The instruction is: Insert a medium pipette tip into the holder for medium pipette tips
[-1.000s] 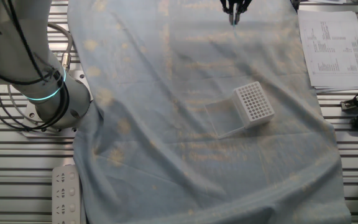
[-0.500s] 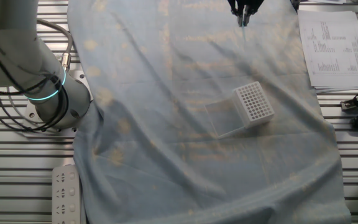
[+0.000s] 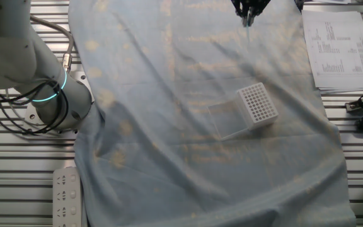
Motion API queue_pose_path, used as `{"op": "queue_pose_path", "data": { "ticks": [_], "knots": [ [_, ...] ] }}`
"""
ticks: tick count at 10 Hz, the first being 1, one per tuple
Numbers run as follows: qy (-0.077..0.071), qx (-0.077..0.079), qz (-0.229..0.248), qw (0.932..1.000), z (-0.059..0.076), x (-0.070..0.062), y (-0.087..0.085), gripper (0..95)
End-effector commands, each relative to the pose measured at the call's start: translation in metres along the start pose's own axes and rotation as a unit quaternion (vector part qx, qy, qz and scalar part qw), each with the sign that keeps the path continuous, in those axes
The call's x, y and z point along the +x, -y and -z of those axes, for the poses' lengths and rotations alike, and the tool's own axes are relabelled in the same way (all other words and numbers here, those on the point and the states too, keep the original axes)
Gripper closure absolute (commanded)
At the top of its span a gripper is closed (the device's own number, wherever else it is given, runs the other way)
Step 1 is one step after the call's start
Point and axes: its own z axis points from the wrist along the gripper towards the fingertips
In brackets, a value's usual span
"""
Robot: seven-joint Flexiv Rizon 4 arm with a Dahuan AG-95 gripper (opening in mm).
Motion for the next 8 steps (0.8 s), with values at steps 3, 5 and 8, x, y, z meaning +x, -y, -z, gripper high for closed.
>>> {"op": "queue_pose_path", "data": {
  "ticks": [3, 5, 8],
  "knots": [
    [0.033, -0.006, -0.042, 0.9985, -0.0002, -0.0016, 0.0009, 95.0],
    [0.072, -0.004, -0.047, 0.9963, -0.0002, -0.0016, 0.0009, 95.0],
    [0.068, -0.003, -0.043, 0.9967, 0.0015, 0.0052, -0.0010, 95.0]
  ]
}}
